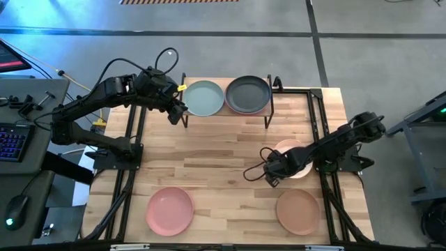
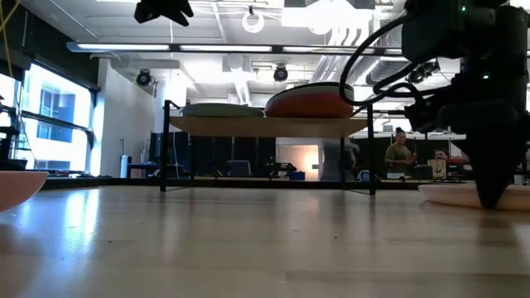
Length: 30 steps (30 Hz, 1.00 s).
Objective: Place and stack plates onto a shelf
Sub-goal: Stack the light orange plate on top of the gray plate on the shelf
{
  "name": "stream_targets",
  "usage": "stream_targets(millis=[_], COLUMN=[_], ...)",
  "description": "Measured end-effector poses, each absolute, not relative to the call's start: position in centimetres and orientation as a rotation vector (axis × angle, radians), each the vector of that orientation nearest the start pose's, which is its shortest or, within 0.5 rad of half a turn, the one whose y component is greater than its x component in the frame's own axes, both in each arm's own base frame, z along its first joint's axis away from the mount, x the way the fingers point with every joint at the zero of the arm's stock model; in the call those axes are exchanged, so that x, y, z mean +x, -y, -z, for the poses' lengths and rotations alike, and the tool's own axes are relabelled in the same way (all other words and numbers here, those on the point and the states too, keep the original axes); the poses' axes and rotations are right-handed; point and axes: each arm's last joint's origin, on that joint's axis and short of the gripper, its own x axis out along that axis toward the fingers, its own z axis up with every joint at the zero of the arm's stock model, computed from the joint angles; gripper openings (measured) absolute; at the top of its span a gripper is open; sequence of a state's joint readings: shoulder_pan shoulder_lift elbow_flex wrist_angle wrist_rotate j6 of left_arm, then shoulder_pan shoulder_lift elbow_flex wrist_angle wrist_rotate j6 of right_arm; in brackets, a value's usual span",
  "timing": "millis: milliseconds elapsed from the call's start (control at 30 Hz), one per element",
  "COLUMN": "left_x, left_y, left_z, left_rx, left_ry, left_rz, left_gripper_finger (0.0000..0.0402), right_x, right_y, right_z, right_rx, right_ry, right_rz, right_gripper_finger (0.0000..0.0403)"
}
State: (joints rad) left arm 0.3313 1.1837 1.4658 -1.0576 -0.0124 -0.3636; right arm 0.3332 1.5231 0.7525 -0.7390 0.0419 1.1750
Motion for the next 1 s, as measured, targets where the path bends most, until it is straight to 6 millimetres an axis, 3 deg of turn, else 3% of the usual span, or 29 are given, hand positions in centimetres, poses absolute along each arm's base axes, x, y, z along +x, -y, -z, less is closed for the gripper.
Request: stream_targets(millis=[333, 833, 1000], left_x=[19.7, 19.3, 19.3], left_y=[-6.8, -6.7, -6.7], left_z=[-40.6, -40.3, -40.2], left_rx=[-0.465, -0.454, -0.452], left_ry=[-0.706, -0.759, -0.769], left_rz=[-0.463, -0.463, -0.463], left_gripper_finger=[0.0102, 0.0102, 0.0102], right_x=[22.9, 22.4, 22.7], right_y=[-8.0, -7.7, -7.3], right_z=[-20.0, -27.3, -30.1], right_rx=[0.571, 0.51, 0.53], right_ry=[-1.46, -1.477, -1.369], right_rz=[0.702, 0.924, 0.908], right_gripper_finger=[0.0, 0.0, 0.0])
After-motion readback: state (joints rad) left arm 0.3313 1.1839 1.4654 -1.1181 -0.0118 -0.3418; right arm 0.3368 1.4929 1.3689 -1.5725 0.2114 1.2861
